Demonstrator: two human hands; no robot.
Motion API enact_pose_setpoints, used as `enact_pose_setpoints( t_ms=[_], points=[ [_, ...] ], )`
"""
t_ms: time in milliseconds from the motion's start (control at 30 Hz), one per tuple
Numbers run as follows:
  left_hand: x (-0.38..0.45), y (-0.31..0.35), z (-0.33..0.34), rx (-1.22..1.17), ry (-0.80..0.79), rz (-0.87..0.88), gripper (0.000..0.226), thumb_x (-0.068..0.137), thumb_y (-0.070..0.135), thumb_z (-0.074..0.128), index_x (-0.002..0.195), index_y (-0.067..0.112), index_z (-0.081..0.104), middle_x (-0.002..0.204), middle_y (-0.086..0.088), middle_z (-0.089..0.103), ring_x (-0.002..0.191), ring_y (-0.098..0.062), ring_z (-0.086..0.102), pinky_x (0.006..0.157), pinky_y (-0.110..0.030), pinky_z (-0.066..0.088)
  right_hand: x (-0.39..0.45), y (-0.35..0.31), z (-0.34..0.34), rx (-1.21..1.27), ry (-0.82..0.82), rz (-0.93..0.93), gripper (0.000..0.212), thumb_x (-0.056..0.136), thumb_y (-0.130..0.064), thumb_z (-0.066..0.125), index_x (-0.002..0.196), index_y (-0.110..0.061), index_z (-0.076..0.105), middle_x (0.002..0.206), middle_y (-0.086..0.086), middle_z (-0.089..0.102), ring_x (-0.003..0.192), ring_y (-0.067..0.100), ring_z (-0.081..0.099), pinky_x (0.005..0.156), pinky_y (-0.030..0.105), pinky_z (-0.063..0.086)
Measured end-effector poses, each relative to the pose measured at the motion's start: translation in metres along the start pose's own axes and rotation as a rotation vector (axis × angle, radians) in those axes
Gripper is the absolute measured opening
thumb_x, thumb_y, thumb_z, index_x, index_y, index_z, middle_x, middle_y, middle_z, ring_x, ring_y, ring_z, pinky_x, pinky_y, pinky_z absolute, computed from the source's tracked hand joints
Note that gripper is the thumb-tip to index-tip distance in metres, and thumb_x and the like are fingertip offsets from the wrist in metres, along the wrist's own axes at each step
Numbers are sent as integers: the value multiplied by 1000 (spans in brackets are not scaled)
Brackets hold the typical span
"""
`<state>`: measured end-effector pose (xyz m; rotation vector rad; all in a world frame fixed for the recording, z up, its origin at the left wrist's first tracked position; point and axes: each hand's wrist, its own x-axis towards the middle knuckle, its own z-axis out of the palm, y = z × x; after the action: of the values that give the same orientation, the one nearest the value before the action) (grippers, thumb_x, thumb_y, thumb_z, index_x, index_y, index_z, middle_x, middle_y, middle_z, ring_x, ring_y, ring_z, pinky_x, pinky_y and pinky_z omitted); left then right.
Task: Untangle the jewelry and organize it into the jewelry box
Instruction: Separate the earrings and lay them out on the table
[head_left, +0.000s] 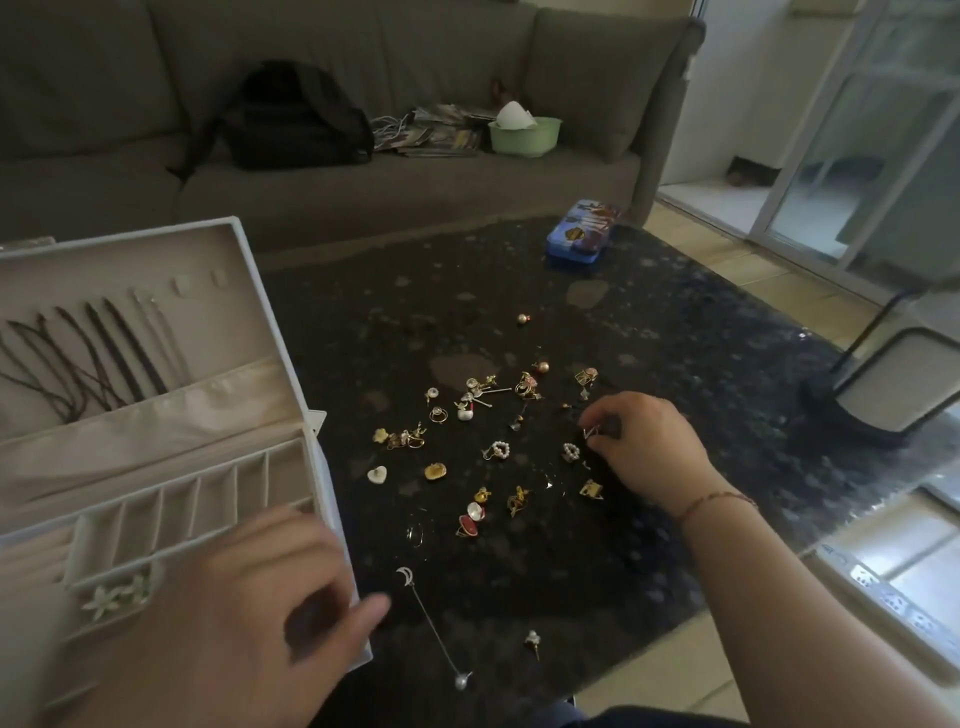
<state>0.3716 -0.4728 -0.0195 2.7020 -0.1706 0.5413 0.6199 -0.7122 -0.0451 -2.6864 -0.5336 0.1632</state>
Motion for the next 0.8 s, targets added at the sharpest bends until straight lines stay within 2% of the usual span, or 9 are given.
enact_pose_setpoints(
  t_ms=[67, 167, 300, 367, 433, 500, 600, 733, 800],
  points=[
    [21, 9, -1, 2, -45, -43, 29, 85, 55, 54, 68, 33, 56, 74, 20, 51, 73, -2, 54, 62, -26, 47, -2, 3, -4, 15, -40, 12, 20, 89, -23, 67, 92, -42, 61, 99, -15, 61, 93, 7, 58, 75, 24, 50],
    [64, 16, 10, 13, -174, -99, 29, 86, 64, 46, 84, 38, 59, 84, 22, 54, 85, 3, 53, 72, -23, 49, -6, 11, -11, 17, -46, 46, 25, 89, -19, 65, 83, -42, 58, 92, -17, 58, 88, 6, 57, 68, 21, 46],
    [128, -1, 40, 9, -359, -213, 16, 87, 49, 67, 96, 35, 65, 91, 18, 59, 86, 0, 58, 81, -31, 55, -4, 17, -16, 42, -92, 75, 31, 89, -12, 64, 80, -42, 59, 99, -11, 60, 86, 6, 56, 66, 19, 43],
    [152, -8, 56, 19, -389, -270, 16, 88, 44, 69, 99, 33, 67, 94, 15, 63, 87, -3, 61, 82, -34, 57, -3, 17, -19, 46, -171, 80, 34, 88, -8, 62, 80, -42, 59, 99, -12, 59, 85, 5, 55, 67, 19, 44],
    [170, -9, 72, 3, -402, -314, 15, 89, 42, 69, 98, 30, 67, 93, 13, 64, 86, -4, 62, 81, -33, 57, -3, 14, -21, 60, -183, 68, 32, 87, -9, 59, 81, -40, 60, 97, -13, 58, 87, 6, 56, 69, 21, 46],
    [183, -6, 87, 5, -411, -331, 15, 90, 43, 68, 97, 29, 66, 88, 12, 64, 81, -5, 62, 78, -31, 57, -3, 10, -17, 115, -82, 42, 29, 88, -13, 57, 92, -40, 63, 103, -13, 59, 96, 10, 57, 74, 23, 47],
    [193, -1, 104, 38, -435, -353, 16, 90, 42, 68, 97, 28, 65, 84, 10, 63, 78, -7, 62, 73, -30, 56, 3, 2, -6, 62, 69, -6, 36, 95, -23, 55, 127, -40, 57, 129, -10, 52, 121, 16, 46, 89, 30, 46],
    [194, 4, 111, 136, -417, -367, 11, 90, 40, 67, 94, 31, 63, 90, 10, 62, 82, -9, 61, 74, -33, 58, 11, -3, 9, -114, 19, -20, 44, 99, -42, 47, 142, -47, 39, 141, -9, 36, 125, 19, 35, 89, 32, 45],
    [193, 6, 109, 183, -434, -342, 10, 90, 39, 67, 94, 31, 63, 90, 9, 62, 83, -10, 61, 76, -35, 58, 13, -5, 14, -196, -2, -22, 42, 99, -45, 46, 141, -49, 39, 140, -7, 35, 124, 20, 34, 89, 32, 45]
  ],
)
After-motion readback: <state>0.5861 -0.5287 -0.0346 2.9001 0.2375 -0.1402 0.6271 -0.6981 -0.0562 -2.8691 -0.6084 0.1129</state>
